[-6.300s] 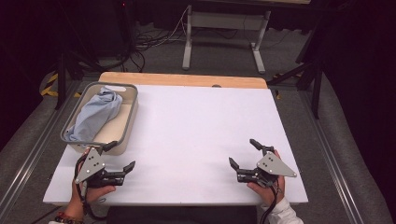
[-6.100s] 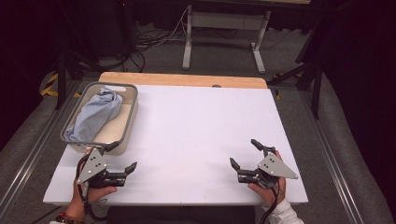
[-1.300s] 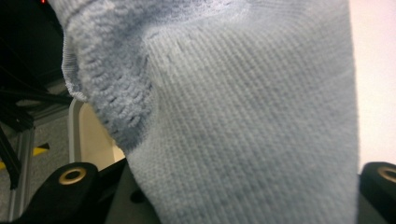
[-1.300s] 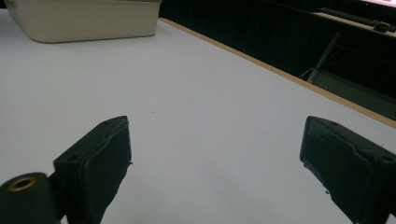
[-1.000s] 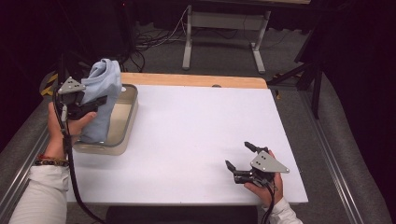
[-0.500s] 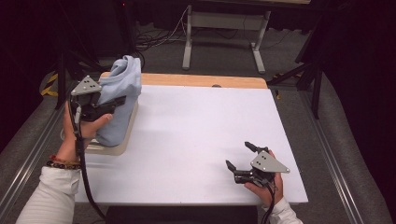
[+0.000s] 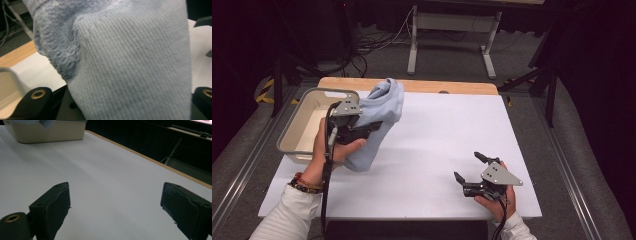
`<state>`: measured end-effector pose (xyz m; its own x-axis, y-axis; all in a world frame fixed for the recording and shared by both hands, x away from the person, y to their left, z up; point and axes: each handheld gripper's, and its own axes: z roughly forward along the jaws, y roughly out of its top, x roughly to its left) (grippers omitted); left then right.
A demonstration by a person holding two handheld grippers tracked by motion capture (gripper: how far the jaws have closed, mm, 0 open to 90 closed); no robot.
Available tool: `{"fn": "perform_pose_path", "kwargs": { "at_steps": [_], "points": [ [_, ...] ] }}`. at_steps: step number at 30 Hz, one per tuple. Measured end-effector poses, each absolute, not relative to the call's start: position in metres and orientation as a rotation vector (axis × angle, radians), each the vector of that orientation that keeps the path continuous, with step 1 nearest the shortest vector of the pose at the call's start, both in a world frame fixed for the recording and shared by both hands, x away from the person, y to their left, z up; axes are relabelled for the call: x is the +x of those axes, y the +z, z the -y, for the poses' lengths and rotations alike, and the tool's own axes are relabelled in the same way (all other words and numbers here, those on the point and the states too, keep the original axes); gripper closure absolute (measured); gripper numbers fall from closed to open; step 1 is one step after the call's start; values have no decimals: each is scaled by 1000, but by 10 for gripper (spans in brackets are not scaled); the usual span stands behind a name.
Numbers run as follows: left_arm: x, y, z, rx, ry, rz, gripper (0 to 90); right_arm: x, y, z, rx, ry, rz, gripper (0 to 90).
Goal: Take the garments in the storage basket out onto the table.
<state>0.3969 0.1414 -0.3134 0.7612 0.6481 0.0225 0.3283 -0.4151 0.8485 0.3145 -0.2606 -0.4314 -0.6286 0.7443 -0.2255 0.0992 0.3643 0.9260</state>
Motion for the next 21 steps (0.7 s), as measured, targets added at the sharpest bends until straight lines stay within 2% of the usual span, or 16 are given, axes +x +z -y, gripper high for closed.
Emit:
{"fn": "perform_pose_path", "kwargs": {
  "at_steps": [21],
  "points": [
    [399, -351, -85, 2105, 305, -678, 679, 315, -432, 260, 732, 1279, -1988, 96]
  ]
}}
